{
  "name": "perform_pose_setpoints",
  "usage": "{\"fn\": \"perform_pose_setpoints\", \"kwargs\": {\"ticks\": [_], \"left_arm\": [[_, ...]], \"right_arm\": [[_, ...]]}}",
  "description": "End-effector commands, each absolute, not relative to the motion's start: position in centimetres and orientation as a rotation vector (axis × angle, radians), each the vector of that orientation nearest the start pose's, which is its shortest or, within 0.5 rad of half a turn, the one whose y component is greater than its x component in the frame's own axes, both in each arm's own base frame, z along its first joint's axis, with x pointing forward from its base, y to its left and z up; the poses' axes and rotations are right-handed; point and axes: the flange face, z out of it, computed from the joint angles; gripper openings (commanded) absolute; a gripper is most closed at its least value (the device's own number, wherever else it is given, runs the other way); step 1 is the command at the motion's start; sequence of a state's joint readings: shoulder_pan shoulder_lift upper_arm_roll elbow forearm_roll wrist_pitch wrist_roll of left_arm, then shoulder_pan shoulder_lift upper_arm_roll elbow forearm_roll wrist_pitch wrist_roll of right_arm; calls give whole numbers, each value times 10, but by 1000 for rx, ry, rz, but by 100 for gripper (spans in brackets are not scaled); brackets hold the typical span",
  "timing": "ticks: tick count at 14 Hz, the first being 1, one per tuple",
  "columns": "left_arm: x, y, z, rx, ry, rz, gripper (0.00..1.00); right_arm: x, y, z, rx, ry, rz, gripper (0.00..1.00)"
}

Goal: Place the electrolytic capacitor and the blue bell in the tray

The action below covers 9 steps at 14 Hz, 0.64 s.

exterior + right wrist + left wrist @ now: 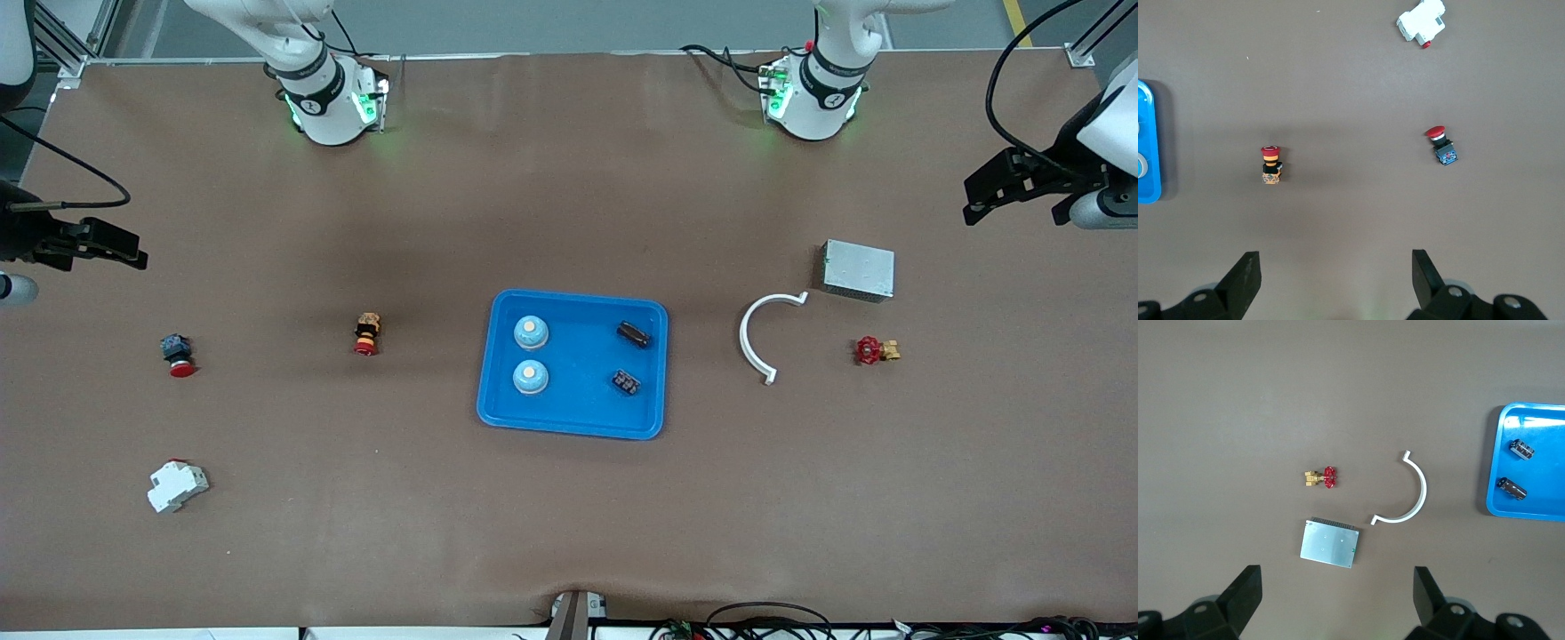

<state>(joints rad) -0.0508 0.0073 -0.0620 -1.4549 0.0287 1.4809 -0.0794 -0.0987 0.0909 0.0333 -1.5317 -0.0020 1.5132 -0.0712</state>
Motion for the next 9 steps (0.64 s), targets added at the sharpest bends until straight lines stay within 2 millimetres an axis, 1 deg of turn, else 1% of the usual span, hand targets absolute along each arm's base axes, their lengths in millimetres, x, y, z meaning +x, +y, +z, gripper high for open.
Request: {"fn": "perform_pose_setpoints", "kwargs": {"ticks": [1, 9], "left_arm": [[541, -55, 677, -3130, 48, -55, 100], [546, -56, 669, -3126, 42, -34, 100]], "right_arm": [[572, -39, 591, -3145, -2, 177, 100], [572, -39, 591, -3143, -2, 177, 100]]}}
